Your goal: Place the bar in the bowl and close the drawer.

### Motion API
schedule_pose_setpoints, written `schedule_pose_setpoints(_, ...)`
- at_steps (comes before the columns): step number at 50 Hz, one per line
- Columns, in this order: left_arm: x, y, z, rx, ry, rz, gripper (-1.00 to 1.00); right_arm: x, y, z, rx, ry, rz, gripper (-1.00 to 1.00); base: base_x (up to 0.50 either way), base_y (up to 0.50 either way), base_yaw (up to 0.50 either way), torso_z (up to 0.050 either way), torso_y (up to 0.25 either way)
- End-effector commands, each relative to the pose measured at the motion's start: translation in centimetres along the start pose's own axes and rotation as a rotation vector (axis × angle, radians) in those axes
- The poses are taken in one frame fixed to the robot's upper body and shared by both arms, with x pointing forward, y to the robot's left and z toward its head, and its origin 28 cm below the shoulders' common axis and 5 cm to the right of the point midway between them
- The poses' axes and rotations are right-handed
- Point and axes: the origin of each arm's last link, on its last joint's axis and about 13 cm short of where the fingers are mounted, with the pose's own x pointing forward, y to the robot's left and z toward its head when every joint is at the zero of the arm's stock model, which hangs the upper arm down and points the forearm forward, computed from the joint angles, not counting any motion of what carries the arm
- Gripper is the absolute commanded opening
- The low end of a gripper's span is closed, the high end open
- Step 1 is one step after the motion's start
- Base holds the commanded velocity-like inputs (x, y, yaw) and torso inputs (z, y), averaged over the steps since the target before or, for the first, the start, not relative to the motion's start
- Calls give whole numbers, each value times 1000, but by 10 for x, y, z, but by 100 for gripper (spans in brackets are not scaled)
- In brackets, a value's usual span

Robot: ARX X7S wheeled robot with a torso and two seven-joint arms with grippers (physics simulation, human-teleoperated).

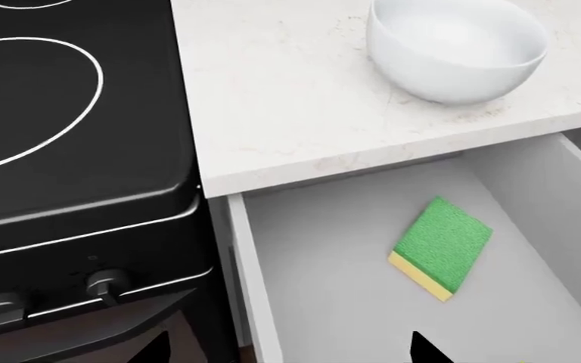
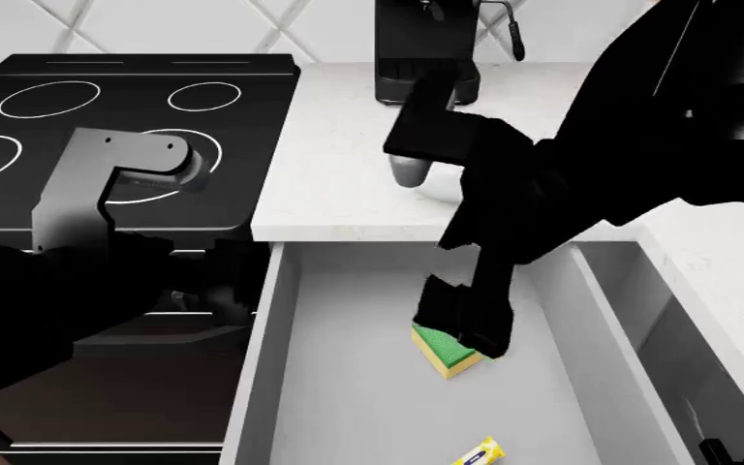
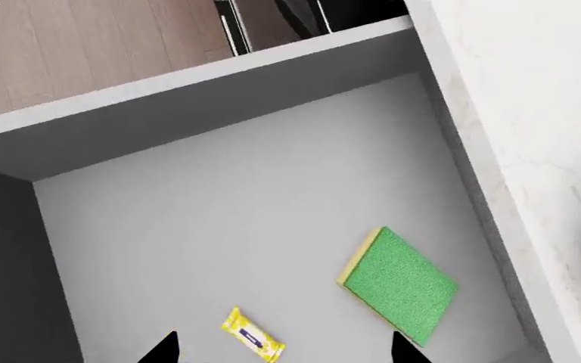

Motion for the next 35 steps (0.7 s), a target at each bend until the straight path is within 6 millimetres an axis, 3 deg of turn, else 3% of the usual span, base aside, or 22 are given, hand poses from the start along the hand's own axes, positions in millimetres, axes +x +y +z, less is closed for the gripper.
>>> schedule_pose_setpoints(1, 0, 1, -1, -2, 2, -6, 100, 16, 6, 2, -110, 63, 87, 100, 0, 0, 0, 0, 0)
schedule_pose_setpoints(35, 4, 3, -4, -9, 14, -13, 100, 73, 16, -29, -229, 183, 165, 100, 0, 0, 0, 0, 0)
